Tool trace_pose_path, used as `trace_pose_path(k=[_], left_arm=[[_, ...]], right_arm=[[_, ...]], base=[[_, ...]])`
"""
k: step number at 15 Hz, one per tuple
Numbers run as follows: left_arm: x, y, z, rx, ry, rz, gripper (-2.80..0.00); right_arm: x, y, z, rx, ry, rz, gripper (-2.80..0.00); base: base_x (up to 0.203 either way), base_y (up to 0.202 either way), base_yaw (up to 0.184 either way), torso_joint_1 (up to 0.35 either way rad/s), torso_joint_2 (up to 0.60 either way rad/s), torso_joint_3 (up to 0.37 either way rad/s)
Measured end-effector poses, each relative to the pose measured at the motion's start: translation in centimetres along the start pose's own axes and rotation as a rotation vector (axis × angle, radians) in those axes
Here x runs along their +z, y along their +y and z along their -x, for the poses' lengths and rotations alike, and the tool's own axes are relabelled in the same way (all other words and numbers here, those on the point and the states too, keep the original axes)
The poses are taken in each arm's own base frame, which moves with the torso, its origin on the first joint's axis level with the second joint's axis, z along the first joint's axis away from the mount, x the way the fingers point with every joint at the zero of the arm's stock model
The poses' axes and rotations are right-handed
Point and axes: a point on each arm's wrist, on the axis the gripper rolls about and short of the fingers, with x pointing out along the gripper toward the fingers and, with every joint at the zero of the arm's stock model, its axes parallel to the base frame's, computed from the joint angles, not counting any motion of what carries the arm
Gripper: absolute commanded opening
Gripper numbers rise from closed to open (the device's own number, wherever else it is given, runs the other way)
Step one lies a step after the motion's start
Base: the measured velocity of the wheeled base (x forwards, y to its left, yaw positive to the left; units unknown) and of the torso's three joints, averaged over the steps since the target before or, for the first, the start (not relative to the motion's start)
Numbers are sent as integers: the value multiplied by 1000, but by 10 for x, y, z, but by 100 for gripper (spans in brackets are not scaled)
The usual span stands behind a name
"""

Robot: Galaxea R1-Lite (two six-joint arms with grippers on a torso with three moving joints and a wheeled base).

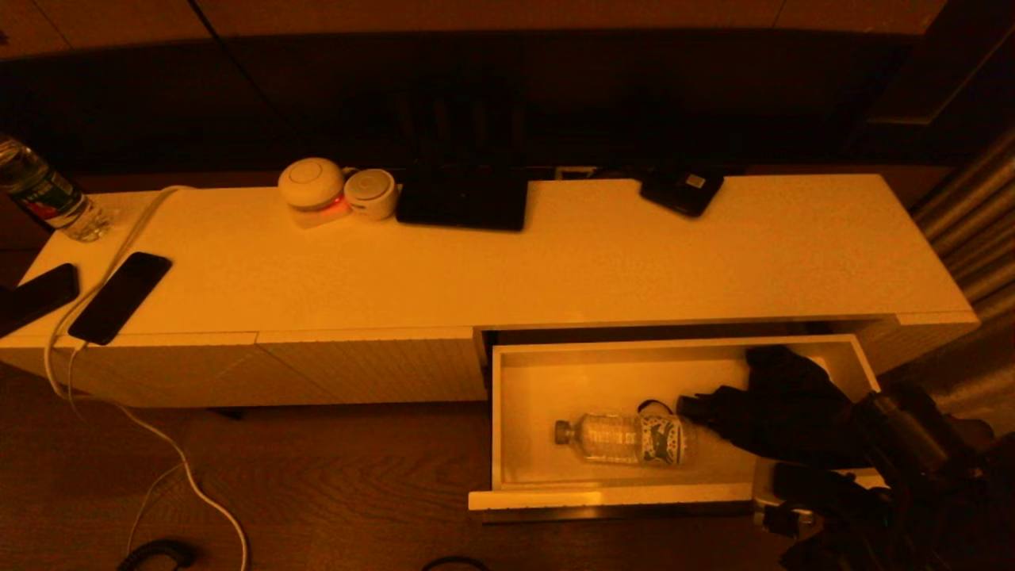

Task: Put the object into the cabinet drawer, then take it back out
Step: Close the drawer

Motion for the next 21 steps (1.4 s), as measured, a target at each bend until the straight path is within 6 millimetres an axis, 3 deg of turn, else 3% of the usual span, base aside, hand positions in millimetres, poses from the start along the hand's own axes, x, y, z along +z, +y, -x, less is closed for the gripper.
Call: trace_pose_path(k=[7,21], left_arm=[[0,0,0,0,0,0,-280],[0,0,0,0,0,-1,-280]], right_arm=[[6,-10,-31,-126,-25,2,-280],[25,-25,-57,-299,-229,14,-280]], base=[[0,0,0,0,0,0],[0,0,0,0,0,0]])
